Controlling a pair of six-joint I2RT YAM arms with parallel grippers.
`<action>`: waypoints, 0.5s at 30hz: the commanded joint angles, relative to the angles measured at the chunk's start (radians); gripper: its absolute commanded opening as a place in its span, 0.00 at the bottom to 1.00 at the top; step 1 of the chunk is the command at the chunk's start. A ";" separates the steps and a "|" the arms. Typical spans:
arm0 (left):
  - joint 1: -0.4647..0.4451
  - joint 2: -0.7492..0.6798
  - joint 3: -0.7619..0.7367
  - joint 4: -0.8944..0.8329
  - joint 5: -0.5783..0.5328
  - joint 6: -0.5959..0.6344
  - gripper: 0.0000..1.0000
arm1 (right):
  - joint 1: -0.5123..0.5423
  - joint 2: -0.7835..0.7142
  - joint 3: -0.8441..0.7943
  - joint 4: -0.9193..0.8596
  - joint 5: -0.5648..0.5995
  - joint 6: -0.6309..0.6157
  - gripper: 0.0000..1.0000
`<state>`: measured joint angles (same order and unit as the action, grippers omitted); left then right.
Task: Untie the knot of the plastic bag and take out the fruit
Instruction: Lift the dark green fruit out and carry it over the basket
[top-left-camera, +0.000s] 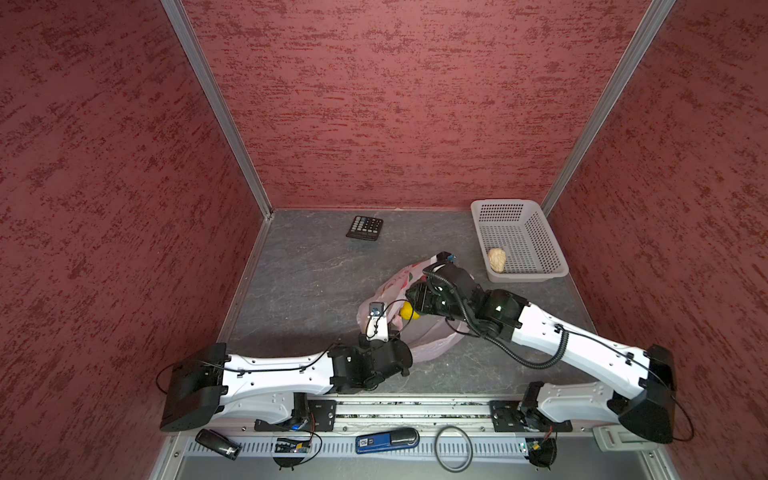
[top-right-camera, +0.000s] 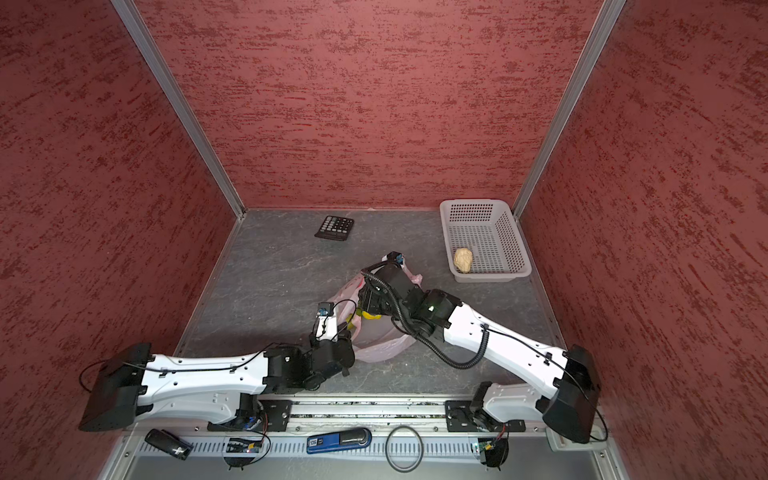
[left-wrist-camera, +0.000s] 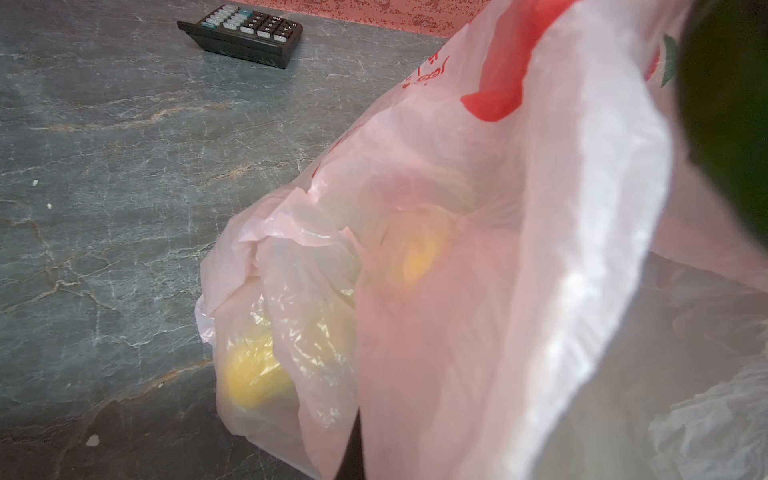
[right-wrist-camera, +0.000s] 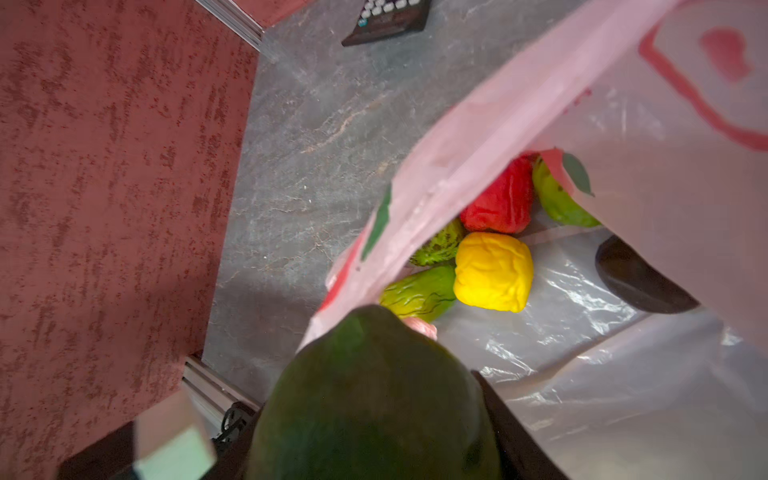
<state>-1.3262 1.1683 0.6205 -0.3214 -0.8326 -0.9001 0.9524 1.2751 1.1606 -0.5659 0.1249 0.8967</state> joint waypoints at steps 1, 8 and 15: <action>-0.009 -0.006 -0.010 -0.009 -0.012 0.003 0.00 | 0.001 -0.012 0.107 -0.100 0.024 -0.044 0.43; -0.024 0.008 -0.005 -0.023 -0.017 -0.016 0.00 | -0.094 0.024 0.294 -0.138 -0.001 -0.117 0.43; -0.030 0.001 -0.006 -0.053 -0.033 -0.032 0.00 | -0.360 0.074 0.460 -0.179 -0.081 -0.268 0.42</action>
<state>-1.3510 1.1713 0.6205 -0.3431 -0.8391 -0.9134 0.6788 1.3338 1.5700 -0.6937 0.0795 0.7227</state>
